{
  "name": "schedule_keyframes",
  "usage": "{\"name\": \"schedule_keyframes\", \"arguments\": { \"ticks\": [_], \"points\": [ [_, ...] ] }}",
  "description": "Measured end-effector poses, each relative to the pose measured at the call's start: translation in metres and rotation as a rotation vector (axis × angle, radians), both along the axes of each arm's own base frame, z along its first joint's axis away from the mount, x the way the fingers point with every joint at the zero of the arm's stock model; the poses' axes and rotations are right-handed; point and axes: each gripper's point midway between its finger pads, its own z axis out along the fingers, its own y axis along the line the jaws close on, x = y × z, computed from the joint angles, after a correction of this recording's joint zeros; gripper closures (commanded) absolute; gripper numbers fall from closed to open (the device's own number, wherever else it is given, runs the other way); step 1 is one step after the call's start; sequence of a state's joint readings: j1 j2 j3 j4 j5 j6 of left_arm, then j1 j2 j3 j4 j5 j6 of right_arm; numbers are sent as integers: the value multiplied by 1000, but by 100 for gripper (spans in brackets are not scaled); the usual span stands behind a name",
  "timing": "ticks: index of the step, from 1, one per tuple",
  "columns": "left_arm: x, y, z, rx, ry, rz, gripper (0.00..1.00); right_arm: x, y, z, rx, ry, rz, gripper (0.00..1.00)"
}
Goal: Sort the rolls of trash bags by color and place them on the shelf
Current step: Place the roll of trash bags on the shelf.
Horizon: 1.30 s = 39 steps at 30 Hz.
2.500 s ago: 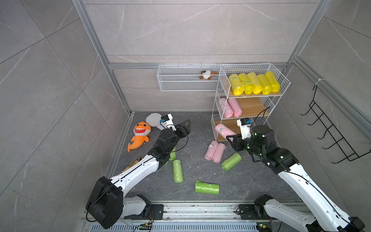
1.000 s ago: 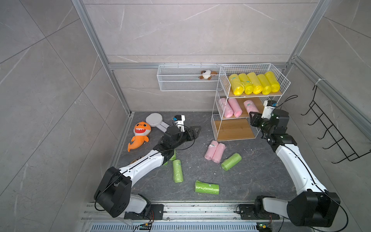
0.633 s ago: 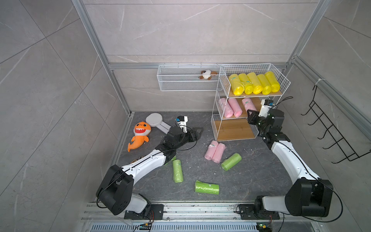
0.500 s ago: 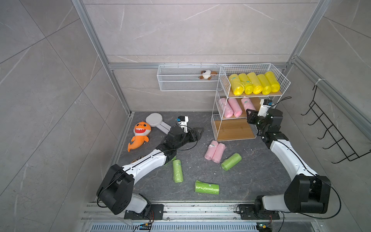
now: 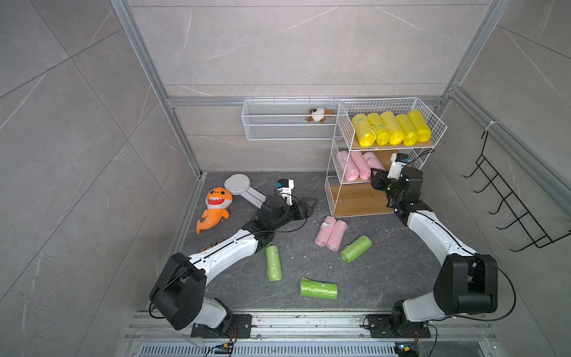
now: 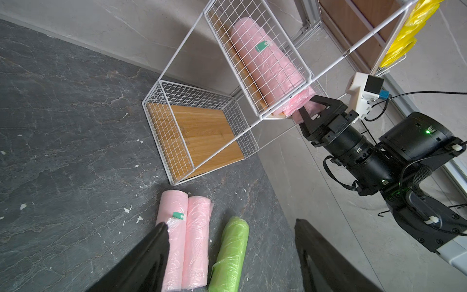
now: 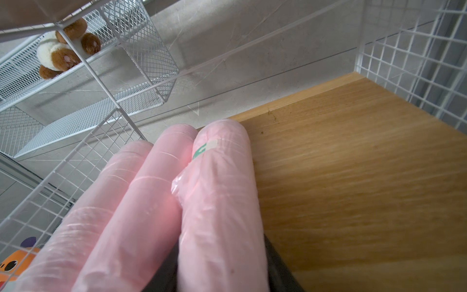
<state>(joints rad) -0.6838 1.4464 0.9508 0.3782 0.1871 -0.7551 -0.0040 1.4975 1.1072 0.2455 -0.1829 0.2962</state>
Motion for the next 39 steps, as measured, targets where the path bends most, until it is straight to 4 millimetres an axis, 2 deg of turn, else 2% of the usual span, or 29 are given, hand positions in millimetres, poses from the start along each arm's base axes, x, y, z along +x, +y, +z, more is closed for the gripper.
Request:
{"name": "schedule_keyframes", "arguments": {
  "ticks": [10, 18, 21, 23, 27, 31, 39],
  "points": [
    [-2, -2, 0, 1, 0, -6, 19, -1, -3, 7, -21, -17, -14, 42],
    [-2, -2, 0, 1, 0, -6, 19, -26, -7, 46, -51, -92, -10, 36],
    [-2, -2, 0, 1, 0, -6, 19, -34, -14, 54, -46, -103, -4, 36],
    [-2, -2, 0, 1, 0, -6, 19, -38, -17, 52, -41, -97, 4, 36],
    [-2, -2, 0, 1, 0, -6, 19, -47, -17, 32, -25, -53, 35, 38],
    [-2, -2, 0, 1, 0, -6, 19, -51, -16, 18, -9, -19, 56, 43],
    [-2, -2, 0, 1, 0, -7, 19, -53, -25, 12, 18, -5, 59, 57]
  ]
}}
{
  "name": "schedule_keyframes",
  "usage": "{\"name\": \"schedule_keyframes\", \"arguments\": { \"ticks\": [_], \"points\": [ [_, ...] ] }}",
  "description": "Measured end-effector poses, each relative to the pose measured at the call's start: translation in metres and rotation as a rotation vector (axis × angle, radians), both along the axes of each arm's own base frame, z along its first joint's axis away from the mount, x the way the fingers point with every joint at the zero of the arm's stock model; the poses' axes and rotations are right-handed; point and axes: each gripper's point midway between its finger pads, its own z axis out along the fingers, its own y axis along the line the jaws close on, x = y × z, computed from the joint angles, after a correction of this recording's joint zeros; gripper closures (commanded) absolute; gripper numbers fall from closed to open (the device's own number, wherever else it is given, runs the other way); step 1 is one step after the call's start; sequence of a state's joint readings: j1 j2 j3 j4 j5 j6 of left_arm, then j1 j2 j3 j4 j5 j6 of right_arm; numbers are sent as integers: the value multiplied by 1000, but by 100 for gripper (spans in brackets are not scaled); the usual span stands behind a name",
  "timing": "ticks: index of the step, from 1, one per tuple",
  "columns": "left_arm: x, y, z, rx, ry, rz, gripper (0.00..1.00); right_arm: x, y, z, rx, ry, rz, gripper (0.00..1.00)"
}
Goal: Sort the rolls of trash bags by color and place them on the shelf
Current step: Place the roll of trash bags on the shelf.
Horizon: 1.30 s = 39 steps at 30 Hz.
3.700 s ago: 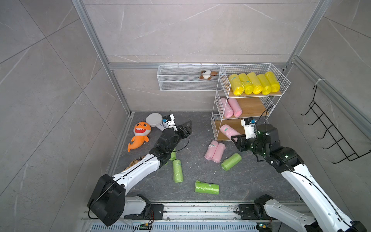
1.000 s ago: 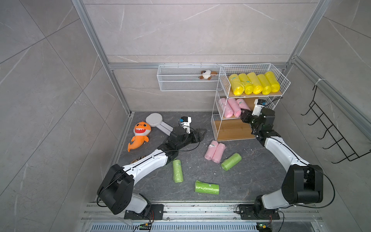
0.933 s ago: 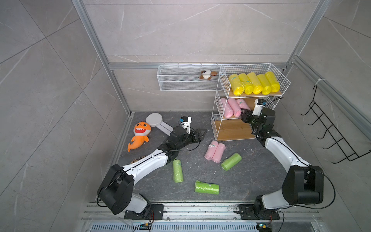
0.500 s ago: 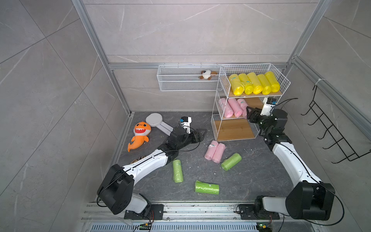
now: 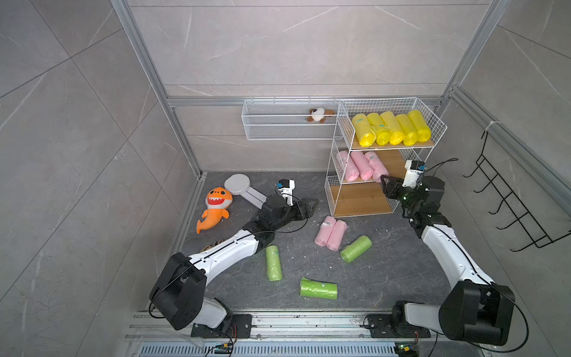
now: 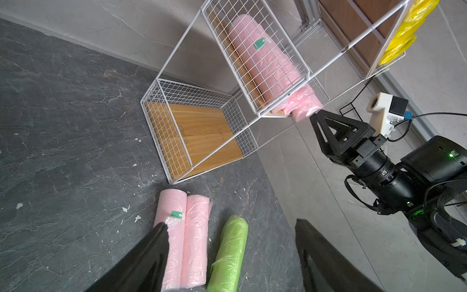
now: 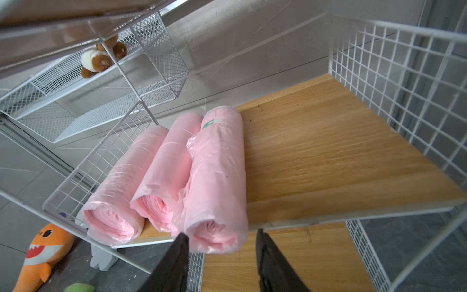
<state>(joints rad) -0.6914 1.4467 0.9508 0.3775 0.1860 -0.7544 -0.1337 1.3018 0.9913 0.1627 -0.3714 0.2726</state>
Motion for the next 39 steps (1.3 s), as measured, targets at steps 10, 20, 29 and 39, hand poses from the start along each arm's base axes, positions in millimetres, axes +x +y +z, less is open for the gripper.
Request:
{"name": "schedule_keyframes", "arguments": {
  "ticks": [10, 20, 29, 39],
  "points": [
    [2, -1, -8, 11, 14, 0, 19, 15, 2, -20, 11, 37, 38, 65],
    [1, -1, -10, 18, 22, -1, 18, 31, 3, -16, -9, -16, 58, 65],
    [-1, -6, -15, 34, 29, -11, 19, 38, 1, -10, -3, -31, 54, 51],
    [3, -40, -50, 214, 22, -48, 18, -8, -10, 34, -12, -79, -60, 40]
  ]
}}
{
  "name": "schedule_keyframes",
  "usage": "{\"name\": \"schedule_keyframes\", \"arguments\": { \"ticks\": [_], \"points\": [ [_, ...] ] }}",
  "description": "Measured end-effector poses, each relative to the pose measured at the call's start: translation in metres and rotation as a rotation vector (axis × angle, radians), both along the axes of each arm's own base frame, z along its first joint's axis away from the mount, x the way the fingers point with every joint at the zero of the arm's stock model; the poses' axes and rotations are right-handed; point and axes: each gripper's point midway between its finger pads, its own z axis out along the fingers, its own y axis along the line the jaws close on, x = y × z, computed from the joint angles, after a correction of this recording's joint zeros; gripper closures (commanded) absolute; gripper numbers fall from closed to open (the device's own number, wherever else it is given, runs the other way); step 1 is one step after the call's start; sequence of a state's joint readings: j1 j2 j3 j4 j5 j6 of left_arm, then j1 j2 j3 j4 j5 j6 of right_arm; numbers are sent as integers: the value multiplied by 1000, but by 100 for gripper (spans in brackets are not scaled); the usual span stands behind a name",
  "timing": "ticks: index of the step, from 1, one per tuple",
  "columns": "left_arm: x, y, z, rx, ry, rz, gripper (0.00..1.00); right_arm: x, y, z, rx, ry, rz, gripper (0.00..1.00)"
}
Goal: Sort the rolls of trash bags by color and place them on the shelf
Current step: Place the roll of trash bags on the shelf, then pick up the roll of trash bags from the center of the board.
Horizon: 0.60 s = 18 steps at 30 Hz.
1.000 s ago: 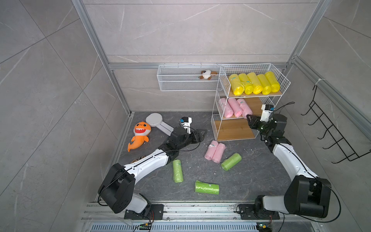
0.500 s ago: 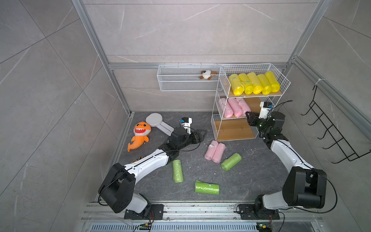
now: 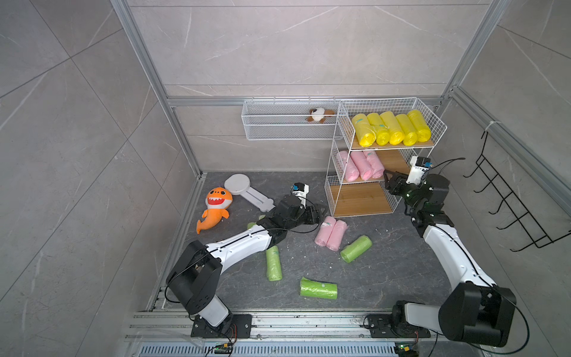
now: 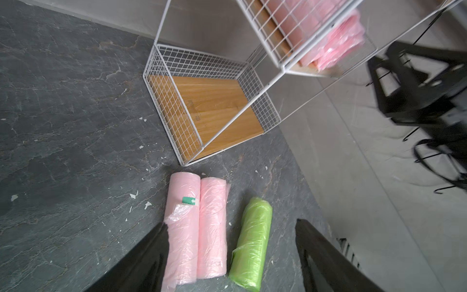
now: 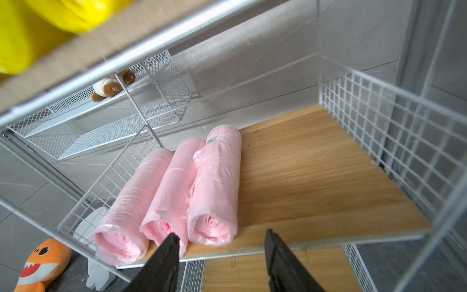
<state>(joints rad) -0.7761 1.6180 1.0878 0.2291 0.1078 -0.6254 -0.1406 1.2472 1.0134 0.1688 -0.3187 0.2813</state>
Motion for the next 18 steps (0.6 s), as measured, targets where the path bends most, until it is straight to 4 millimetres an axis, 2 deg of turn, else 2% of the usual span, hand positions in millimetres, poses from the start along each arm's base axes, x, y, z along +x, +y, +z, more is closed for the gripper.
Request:
{"name": "schedule_keyframes", "arguments": {
  "ticks": [3, 5, 9, 12, 18],
  "points": [
    [5, -9, -24, 71, 18, -10, 18, -19, -6, 10, 1, 0, -56, 38],
    [10, -14, -43, 126, 40, -15, 19, -32, -8, 7, 8, 15, -82, 38],
    [23, -26, -84, 244, 92, -37, 19, -56, -6, -22, 23, 88, -105, 38],
    [32, -35, -107, 310, 119, -57, 20, -70, -3, -47, 29, 155, -107, 37],
    [41, -46, -131, 382, 150, -94, 23, -87, 1, -77, 41, 229, -96, 37]
  ]
}}
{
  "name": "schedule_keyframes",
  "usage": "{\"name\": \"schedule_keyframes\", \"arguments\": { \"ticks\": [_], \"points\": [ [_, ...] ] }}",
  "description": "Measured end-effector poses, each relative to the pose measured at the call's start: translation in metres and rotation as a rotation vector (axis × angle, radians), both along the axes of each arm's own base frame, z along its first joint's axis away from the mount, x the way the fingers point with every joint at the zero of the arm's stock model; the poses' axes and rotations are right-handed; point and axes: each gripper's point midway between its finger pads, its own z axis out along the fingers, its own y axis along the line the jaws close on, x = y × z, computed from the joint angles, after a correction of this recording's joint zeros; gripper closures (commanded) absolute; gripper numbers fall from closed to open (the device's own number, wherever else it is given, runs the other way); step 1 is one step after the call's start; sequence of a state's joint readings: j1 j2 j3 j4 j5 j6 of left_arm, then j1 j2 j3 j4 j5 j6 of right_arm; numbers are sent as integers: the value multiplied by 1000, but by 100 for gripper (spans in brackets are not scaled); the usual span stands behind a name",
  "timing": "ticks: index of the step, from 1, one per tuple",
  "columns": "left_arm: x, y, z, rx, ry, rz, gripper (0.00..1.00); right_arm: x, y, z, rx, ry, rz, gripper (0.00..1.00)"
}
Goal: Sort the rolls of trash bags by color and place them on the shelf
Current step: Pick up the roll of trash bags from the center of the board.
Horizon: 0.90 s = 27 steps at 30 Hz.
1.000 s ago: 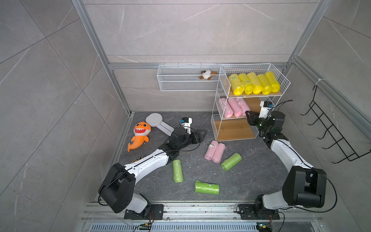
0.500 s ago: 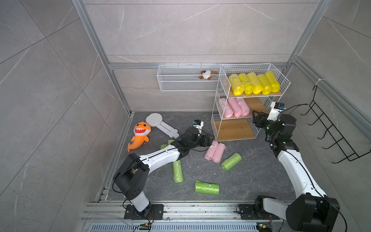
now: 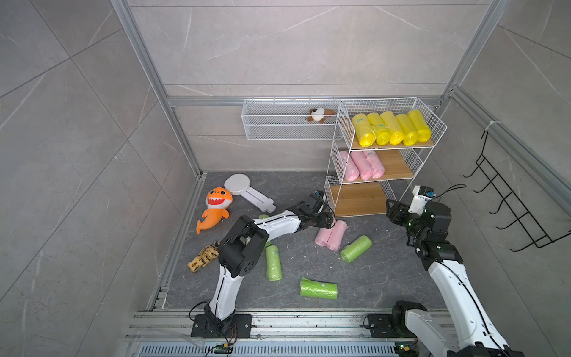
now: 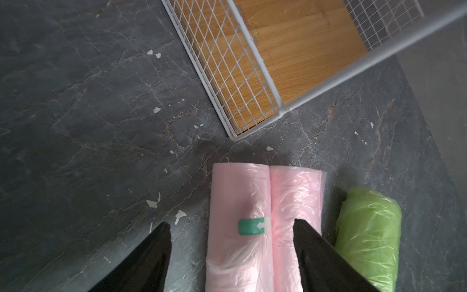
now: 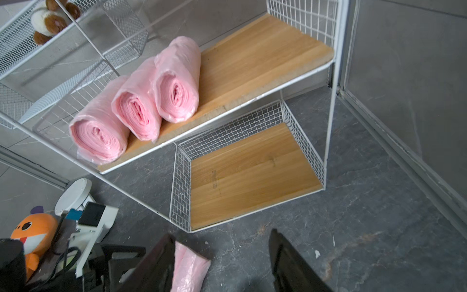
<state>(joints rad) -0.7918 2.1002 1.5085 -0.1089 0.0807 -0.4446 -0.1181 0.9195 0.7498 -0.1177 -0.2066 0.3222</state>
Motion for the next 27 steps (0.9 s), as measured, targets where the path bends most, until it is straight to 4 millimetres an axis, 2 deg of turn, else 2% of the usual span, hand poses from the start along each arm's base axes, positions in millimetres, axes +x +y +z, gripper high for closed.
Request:
{"name": "schedule_keyframes", "arguments": {
  "ticks": [5, 9, 14, 22, 24, 27],
  "points": [
    [6, -14, -10, 2, 26, -32, 24, -8, 5, -19, 24, 35, 17, 36],
    [8, -23, -22, 8, 52, -52, 29, -11, 7, -26, 36, 50, 24, 36],
    [5, -20, -41, 43, 89, -54, 34, -12, 9, -32, 42, 63, 34, 36],
    [8, -14, -44, 75, 84, -29, 34, -9, 11, -41, 55, 81, 41, 36],
    [8, -13, -44, 80, 87, -27, 38, -9, 11, -42, 58, 79, 46, 36],
    [8, -12, -44, 77, 100, -14, 49, -9, 14, -41, 65, 75, 59, 36]
  ]
}}
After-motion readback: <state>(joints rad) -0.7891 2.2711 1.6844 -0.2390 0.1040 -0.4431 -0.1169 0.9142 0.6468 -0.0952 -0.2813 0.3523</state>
